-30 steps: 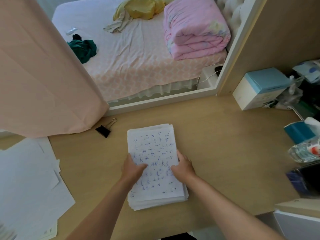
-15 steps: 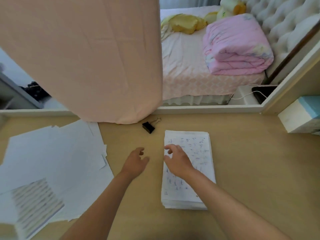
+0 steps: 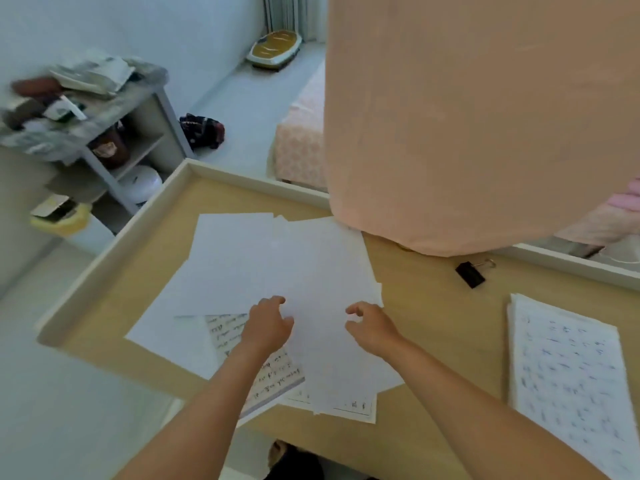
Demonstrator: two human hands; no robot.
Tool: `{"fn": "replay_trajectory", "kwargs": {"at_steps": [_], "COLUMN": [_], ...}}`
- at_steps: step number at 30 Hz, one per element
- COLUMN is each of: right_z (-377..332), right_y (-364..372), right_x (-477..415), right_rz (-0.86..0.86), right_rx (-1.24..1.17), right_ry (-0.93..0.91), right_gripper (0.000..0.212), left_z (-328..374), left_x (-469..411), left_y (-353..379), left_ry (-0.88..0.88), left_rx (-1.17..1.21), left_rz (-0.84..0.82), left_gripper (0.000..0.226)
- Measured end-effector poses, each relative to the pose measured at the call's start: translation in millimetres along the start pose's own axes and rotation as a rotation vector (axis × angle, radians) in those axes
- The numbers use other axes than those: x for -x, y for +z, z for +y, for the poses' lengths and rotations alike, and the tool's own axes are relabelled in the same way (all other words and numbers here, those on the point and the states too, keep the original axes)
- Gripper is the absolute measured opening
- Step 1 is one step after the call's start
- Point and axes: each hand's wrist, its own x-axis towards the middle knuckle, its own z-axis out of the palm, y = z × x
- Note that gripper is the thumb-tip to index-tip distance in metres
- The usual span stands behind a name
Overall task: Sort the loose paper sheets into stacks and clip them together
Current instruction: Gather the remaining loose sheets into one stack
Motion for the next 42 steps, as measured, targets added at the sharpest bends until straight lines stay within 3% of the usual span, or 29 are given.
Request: {"fn": "replay_trajectory", "kwargs": {"at_steps": [3, 6, 8, 11, 17, 20, 24, 30, 34, 38, 42], "right_z": [-18, -27, -28, -24, -15, -20, -27, -33, -38, -44, -52], "right_y": [23, 30, 32, 42, 58, 49, 45, 52, 44, 40, 36], "right_x": [-16, -31, -41, -48, -42, -50, -55, -51, -67, -81, -87], "right_rz": [0.087, 0.148, 0.078, -0.060, 0.130, 0.247, 0.111, 0.162, 0.257, 0.244, 0.148], "right_rx": [0.086, 0.299, 0.427, 0.532, 0.445, 0.383, 0.486, 0.525, 0.324, 0.191, 0.148], "right_ry": [0.062, 0.038, 0.021, 0.020, -0.117, 0.027, 0.216, 0.095, 0.191, 0.258, 0.293], "right_gripper": [0.046, 0.069, 0.088, 0.091, 0.054, 0.073, 0.110, 0.100, 0.101, 0.108, 0.076], "left_z": [-42, -68, -84, -103, -106, -93, -64, -43, -35, -31, -38], "left_x": [-11, -21, -31, -43, -23, -21, -32, -58, -68, -73, -72], "left_y": [-20, -27, -29, -27, -13, -15, -22, -24, -22, -20, -22], "left_ry": [-0.096, -0.067, -0.070, -0.027, 0.044, 0.028, -0.123, -0.389, -0.495, -0.448, -0.353], "left_rx": [-0.030, -0.205, -0.272, -0.327, -0.262, -0.096, 0.332, 0.680, 0.650, 0.623, 0.572], "left_rz": [-0.002, 0.022, -0.009, -0.083, 0.021, 0.048, 0.038, 0.171, 0.181, 0.144, 0.104], "left_gripper": [0.061, 0.081, 0.104, 0.116, 0.082, 0.068, 0.076, 0.089, 0.089, 0.081, 0.069]}}
